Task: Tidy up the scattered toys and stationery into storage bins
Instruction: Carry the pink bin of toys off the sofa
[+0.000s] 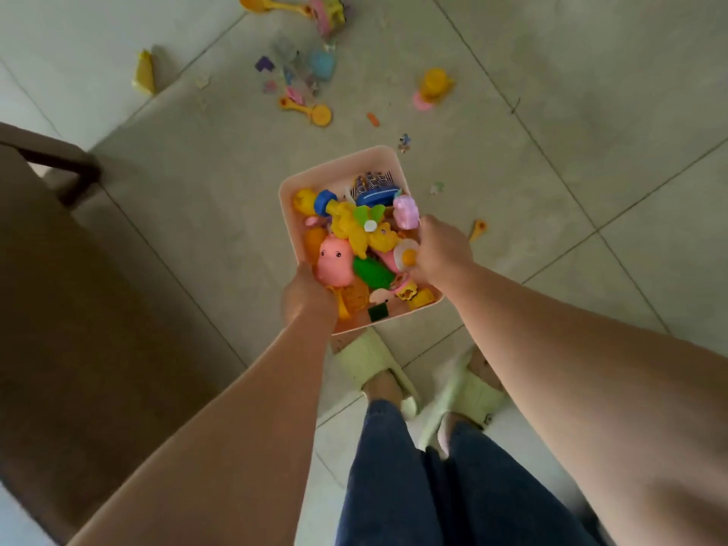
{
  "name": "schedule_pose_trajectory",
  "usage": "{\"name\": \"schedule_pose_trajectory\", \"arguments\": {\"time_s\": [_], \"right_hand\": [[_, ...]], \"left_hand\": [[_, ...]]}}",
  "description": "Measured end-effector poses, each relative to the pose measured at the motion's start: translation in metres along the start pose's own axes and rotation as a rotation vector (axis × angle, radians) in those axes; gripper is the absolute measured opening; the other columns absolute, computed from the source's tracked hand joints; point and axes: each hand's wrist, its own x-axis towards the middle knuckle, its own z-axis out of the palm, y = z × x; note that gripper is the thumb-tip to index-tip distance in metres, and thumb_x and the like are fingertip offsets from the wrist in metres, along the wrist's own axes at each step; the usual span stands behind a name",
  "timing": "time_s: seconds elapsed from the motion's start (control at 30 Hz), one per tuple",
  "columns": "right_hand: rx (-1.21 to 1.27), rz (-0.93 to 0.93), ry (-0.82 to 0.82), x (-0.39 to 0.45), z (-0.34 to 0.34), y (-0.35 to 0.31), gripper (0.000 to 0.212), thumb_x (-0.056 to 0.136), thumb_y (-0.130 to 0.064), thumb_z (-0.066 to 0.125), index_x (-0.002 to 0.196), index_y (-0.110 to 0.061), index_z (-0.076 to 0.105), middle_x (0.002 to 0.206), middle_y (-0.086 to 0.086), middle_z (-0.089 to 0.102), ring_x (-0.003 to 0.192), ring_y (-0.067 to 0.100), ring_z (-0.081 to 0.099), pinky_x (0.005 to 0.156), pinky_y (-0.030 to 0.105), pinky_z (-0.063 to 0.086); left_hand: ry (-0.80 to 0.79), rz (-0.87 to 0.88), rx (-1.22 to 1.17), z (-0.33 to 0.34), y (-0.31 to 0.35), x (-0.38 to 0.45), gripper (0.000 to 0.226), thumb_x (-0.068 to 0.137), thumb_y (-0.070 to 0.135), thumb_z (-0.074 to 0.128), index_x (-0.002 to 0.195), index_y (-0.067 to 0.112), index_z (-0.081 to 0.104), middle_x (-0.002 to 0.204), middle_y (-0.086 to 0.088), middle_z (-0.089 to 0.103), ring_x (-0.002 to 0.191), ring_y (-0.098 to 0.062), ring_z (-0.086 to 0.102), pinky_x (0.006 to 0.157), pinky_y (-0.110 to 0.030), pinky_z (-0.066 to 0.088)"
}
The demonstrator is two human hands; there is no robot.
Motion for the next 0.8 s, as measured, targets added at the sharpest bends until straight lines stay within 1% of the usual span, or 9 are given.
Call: {"name": "schedule_pose_trajectory", "arguments": {"time_s": [0.07,0.2,0.27,0.37,0.47,0.57,0.63,0.73,0.8], "right_hand": [[-0.012,0.005,0.000,0.026,0.015,-0.003,0.035,0.087,-0.029,0.065,0.119,-0.017,0.056,0.116,0.009,0.065,0.108,0.031,0.061,0.088,0.035,0.046],[0.033,0.024,0.049,0.070,0.035,-0.006,0.033,0.096,-0.028,0.049,0.126,-0.015,0.055,0.123,0.014,0.061,0.115,0.034,0.056,0.095,0.035,0.042],[0.046,0.006,0.063,0.092,0.046,-0.008,0.032,0.097,-0.028,0.045,0.124,-0.015,0.056,0.121,0.014,0.062,0.112,0.034,0.057,0.094,0.035,0.042],[0.053,-0.023,0.079,0.119,0.063,-0.007,0.031,0.096,-0.032,0.045,0.119,-0.017,0.058,0.115,0.012,0.065,0.107,0.034,0.060,0.087,0.035,0.044],[0.051,-0.014,0.120,0.127,0.065,-0.005,0.032,0.099,-0.030,0.040,0.120,-0.013,0.057,0.115,0.016,0.064,0.107,0.036,0.058,0.086,0.036,0.043],[0.051,-0.013,0.174,0.121,0.067,-0.008,0.031,0.098,-0.023,0.042,0.125,-0.011,0.051,0.118,0.018,0.061,0.110,0.036,0.057,0.087,0.037,0.042],[0.036,-0.035,0.193,0.109,0.065,-0.015,0.037,0.095,-0.018,0.045,0.132,-0.014,0.046,0.122,0.015,0.060,0.112,0.035,0.056,0.089,0.038,0.043],[-0.028,-0.089,0.138,0.082,0.057,-0.032,0.061,0.087,-0.008,0.053,0.145,-0.015,0.035,0.133,0.015,0.052,0.118,0.036,0.051,0.094,0.041,0.042],[-0.088,-0.149,0.118,0.061,0.049,-0.046,0.068,0.085,-0.007,0.055,0.148,-0.014,0.030,0.138,0.017,0.048,0.120,0.038,0.049,0.095,0.042,0.042]], "left_hand": [[0.004,0.036,0.029,0.010,-0.002,0.025,0.036,0.093,0.021,0.044,0.129,0.019,0.048,0.118,-0.014,0.061,0.109,-0.037,0.058,0.084,-0.038,0.046],[0.015,0.076,-0.011,0.025,0.002,0.072,0.038,0.093,0.021,0.045,0.131,0.018,0.047,0.120,-0.016,0.060,0.112,-0.038,0.056,0.089,-0.038,0.044],[0.024,0.087,-0.060,0.033,0.005,0.095,0.038,0.094,0.022,0.046,0.131,0.017,0.048,0.121,-0.017,0.060,0.112,-0.038,0.056,0.090,-0.037,0.044],[0.047,0.119,-0.085,0.048,0.006,0.124,0.040,0.093,0.022,0.047,0.133,0.018,0.047,0.124,-0.015,0.060,0.114,-0.036,0.055,0.092,-0.036,0.042],[0.010,0.155,-0.146,0.054,0.007,0.136,0.046,0.095,0.026,0.047,0.141,0.022,0.040,0.131,-0.010,0.056,0.119,-0.033,0.052,0.096,-0.033,0.040],[-0.057,0.184,-0.066,0.054,0.007,0.138,0.048,0.094,0.016,0.047,0.142,0.016,0.039,0.133,-0.012,0.053,0.121,-0.032,0.051,0.097,-0.033,0.039],[-0.098,0.155,-0.037,0.045,0.011,0.127,0.049,0.093,0.012,0.046,0.141,0.014,0.039,0.135,-0.015,0.049,0.121,-0.032,0.050,0.098,-0.034,0.040],[-0.143,0.124,-0.040,0.025,0.022,0.095,0.050,0.091,0.012,0.043,0.140,0.010,0.036,0.138,-0.020,0.041,0.123,-0.035,0.045,0.099,-0.037,0.038],[-0.146,0.127,-0.065,0.007,0.027,0.073,0.051,0.090,0.013,0.043,0.141,0.010,0.035,0.141,-0.020,0.039,0.125,-0.036,0.042,0.100,-0.036,0.036]]}}
